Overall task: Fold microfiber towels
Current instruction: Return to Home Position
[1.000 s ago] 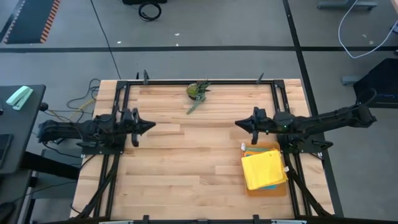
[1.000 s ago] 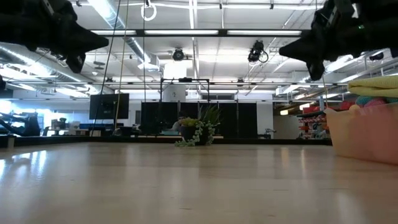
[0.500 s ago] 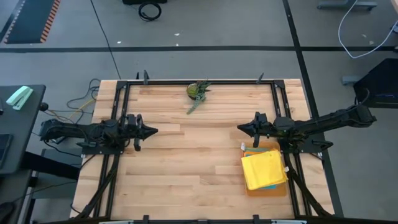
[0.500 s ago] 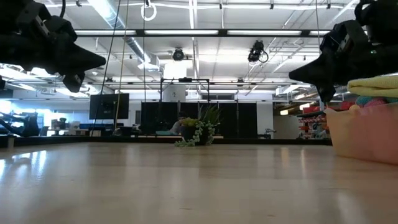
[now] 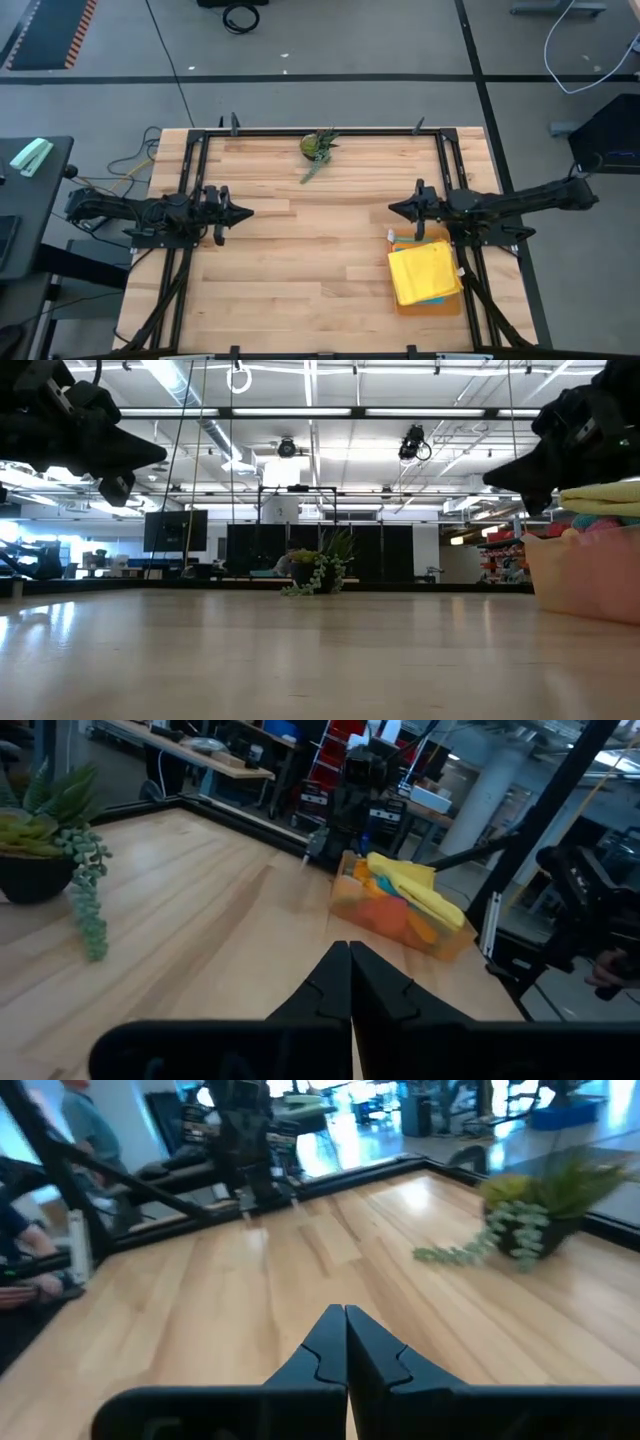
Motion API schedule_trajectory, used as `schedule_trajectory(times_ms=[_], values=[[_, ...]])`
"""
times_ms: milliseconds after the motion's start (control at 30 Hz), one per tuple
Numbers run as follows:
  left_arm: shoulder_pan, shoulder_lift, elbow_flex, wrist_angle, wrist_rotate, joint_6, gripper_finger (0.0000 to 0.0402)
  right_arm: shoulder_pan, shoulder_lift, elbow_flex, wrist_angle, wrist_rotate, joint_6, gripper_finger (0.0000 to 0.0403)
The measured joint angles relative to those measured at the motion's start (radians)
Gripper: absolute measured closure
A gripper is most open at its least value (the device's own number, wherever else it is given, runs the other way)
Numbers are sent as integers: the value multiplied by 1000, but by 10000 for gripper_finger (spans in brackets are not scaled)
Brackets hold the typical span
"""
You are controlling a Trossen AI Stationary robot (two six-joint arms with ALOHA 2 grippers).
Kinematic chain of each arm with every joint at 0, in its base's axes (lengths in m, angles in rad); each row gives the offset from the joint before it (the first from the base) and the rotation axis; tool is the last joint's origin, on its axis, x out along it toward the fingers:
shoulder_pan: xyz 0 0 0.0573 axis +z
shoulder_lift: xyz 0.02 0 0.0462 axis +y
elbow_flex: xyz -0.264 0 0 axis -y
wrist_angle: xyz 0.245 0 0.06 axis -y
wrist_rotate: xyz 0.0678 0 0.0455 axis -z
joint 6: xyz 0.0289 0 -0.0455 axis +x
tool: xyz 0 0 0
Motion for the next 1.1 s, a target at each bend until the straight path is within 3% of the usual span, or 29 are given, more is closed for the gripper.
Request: schedule_trajectory(times_ms=[233,400,767,1100], values=[[0,1,0,-5,-5,31,390,-3,-214,2,-214,-3,-11,401],[0,3,-1,-19,-5,84,392,-11,-195,2,-218,-22,-26,393],[0,3,-1,-19,-5,85,364,-8,-175,2,-219,-26,97,381],[0,3,-1,-19,-5,85,377,-8,-175,2,-219,-26,98,380]])
